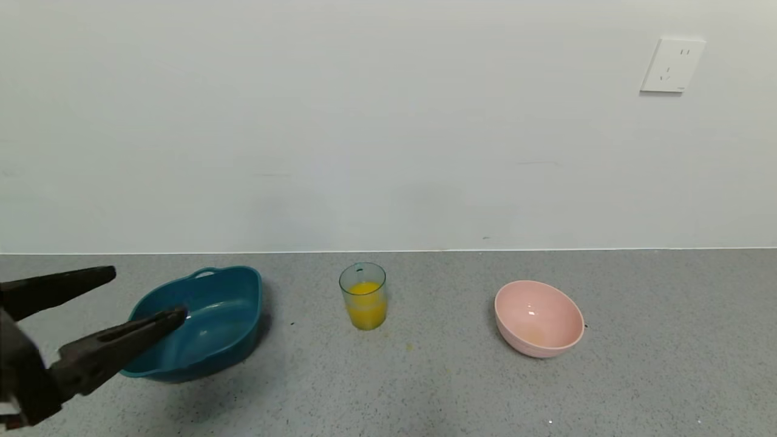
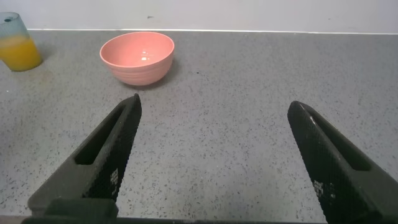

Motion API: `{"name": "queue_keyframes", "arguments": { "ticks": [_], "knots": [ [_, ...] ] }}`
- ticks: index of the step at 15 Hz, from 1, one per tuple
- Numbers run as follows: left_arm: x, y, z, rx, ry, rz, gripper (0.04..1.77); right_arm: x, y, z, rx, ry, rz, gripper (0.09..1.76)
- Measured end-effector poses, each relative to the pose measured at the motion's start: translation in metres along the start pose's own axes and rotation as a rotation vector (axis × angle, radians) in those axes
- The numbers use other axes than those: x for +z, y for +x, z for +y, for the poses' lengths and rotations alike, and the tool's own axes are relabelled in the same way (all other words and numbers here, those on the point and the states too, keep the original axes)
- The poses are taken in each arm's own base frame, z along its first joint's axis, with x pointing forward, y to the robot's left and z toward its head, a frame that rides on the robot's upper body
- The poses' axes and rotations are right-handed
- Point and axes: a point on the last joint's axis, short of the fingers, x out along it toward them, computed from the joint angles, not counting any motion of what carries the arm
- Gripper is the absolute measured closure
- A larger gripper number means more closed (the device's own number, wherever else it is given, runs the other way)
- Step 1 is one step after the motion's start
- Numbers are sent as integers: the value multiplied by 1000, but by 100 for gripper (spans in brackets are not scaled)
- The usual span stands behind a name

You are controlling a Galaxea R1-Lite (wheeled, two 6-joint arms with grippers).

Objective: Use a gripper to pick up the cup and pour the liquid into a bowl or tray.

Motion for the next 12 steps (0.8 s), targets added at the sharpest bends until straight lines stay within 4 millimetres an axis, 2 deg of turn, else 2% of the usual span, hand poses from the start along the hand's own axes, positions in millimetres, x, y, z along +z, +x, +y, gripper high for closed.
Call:
{"name": "queue_keyframes", "arguments": {
  "ticks": [5, 12],
  "knots": [
    [-11, 61, 13, -36, -25, 112, 9, 0, 0, 0, 0, 0, 0, 14],
    [-55, 136, 12, -102, -36, 243, 9, 0, 0, 0, 0, 0, 0, 14]
  ]
}}
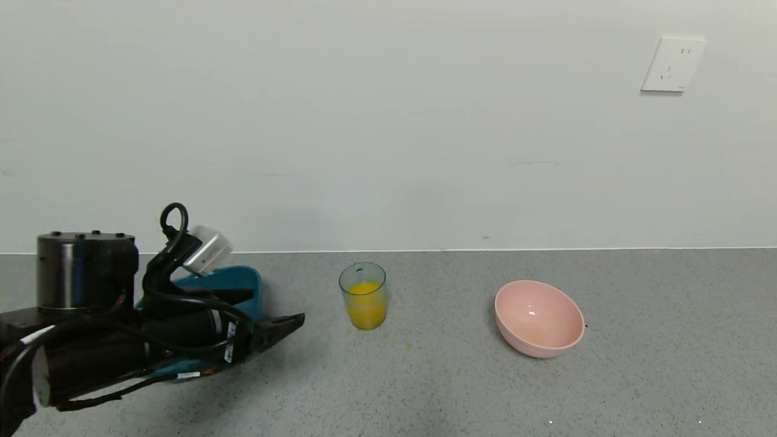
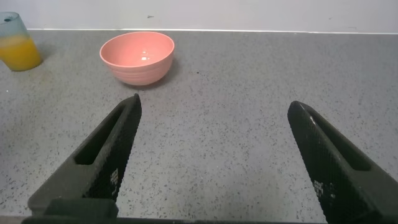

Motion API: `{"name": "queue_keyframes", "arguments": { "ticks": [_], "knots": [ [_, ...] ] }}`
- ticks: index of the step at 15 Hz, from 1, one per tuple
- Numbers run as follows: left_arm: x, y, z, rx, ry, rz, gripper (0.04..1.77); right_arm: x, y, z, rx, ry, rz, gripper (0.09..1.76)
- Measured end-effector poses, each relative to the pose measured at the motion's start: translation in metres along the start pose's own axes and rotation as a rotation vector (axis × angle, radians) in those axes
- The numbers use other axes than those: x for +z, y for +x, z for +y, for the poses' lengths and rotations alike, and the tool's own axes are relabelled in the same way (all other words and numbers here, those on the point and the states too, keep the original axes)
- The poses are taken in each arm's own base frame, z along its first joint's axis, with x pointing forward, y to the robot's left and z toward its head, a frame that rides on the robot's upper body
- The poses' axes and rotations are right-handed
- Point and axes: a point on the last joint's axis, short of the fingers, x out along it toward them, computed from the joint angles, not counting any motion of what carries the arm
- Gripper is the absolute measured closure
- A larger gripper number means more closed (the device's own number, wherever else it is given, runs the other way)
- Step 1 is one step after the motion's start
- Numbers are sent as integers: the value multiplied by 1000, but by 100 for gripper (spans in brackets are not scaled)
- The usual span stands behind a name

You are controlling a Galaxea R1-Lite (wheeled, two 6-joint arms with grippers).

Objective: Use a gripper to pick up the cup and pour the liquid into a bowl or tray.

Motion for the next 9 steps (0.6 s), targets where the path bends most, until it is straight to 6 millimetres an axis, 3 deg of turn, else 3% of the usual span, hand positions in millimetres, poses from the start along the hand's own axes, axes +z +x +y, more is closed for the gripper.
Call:
{"name": "queue_keyframes", "arguments": {
  "ticks": [9],
  "knots": [
    [-32, 77, -14, -88, 45, -26, 9, 0, 0, 0, 0, 0, 0, 14]
  ]
}}
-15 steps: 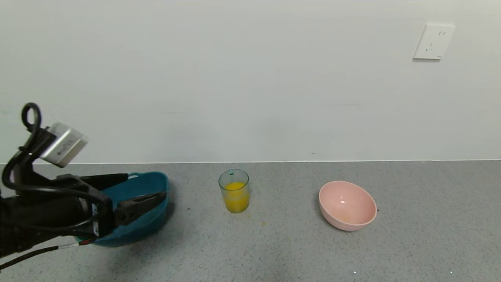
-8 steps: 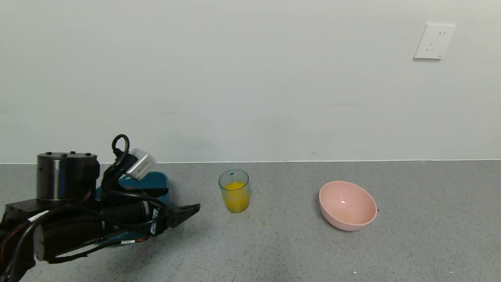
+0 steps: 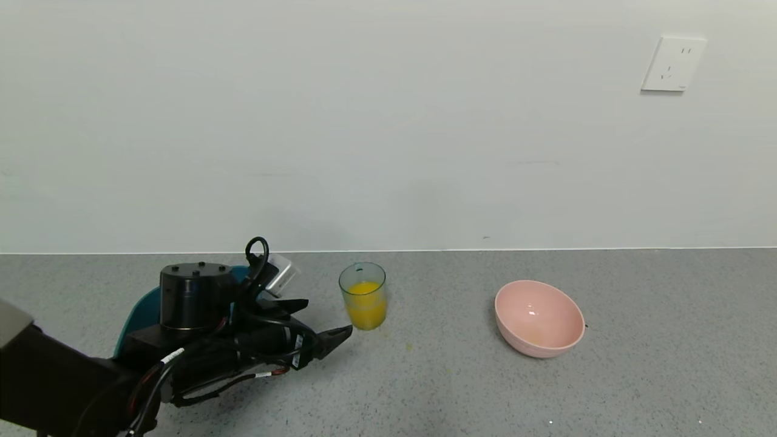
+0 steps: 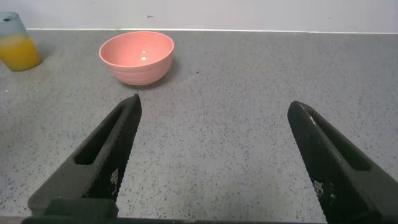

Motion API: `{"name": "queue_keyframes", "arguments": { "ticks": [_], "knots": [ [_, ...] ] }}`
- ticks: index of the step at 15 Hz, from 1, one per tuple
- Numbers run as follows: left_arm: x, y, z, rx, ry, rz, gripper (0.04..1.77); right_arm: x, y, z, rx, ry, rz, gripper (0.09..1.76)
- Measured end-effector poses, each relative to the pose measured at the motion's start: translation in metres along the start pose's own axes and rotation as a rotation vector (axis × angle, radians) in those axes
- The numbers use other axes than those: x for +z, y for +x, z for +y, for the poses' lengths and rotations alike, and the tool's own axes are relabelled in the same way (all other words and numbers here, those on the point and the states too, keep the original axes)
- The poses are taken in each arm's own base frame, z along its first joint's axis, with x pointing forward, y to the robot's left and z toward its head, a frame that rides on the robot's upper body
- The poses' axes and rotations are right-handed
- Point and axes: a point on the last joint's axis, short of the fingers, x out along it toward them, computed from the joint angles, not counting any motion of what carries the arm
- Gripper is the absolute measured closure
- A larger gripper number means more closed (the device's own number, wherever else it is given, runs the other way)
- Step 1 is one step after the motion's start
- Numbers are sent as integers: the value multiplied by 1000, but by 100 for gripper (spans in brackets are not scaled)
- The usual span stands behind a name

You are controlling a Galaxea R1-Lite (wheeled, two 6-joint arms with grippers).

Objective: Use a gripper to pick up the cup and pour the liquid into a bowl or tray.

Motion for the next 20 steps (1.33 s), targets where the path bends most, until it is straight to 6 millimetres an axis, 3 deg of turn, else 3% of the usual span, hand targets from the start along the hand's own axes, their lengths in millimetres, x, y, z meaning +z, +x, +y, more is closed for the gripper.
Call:
{"name": "queue_keyframes", "arguments": {
  "ticks": [14, 20],
  "knots": [
    [-51, 64, -2, 71, -33, -106, 9, 0, 0, 0, 0, 0, 0, 14],
    [-53, 82, 1, 87, -87, -148, 9, 0, 0, 0, 0, 0, 0, 14]
  ]
}}
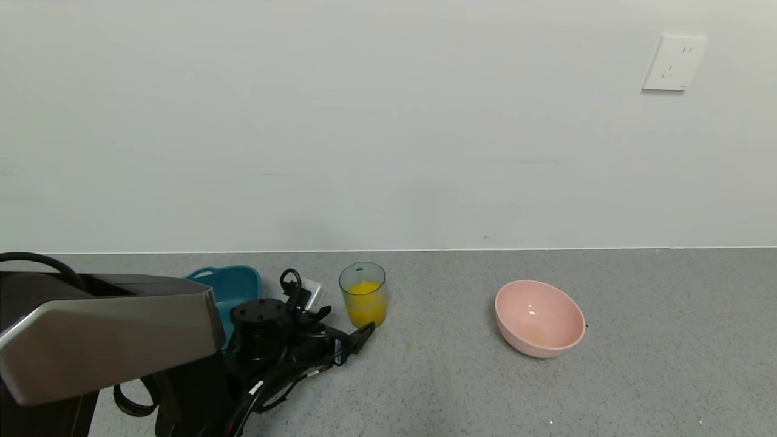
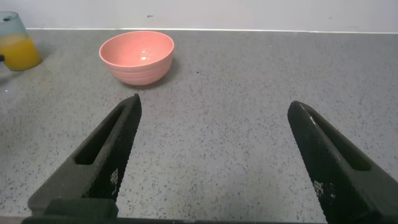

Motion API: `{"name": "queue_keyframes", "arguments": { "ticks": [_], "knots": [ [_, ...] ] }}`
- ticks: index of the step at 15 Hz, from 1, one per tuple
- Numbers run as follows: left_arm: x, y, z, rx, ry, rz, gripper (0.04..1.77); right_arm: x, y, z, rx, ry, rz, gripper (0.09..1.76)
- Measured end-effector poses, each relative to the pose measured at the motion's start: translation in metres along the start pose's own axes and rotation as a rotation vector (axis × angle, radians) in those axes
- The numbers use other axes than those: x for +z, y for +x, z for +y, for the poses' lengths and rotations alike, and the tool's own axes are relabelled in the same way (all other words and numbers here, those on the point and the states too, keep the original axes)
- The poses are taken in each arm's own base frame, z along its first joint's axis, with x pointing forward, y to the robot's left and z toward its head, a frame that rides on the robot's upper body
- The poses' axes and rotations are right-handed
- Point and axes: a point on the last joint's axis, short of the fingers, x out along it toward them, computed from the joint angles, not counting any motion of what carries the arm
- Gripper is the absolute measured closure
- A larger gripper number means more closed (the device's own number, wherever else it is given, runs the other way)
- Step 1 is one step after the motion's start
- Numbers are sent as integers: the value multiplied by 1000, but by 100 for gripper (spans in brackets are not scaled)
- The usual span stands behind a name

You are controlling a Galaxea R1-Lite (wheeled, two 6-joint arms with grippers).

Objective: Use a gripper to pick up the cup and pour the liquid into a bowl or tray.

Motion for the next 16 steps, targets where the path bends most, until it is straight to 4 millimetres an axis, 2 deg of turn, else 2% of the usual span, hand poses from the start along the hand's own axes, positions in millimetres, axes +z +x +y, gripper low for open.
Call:
{"name": "queue_keyframes", "arguments": {
  "ticks": [6, 16],
  "knots": [
    [-6, 13, -2, 14, 4, -19, 9, 0, 0, 0, 0, 0, 0, 14],
    [-4, 29, -2, 9, 6, -54, 9, 0, 0, 0, 0, 0, 0, 14]
  ]
}}
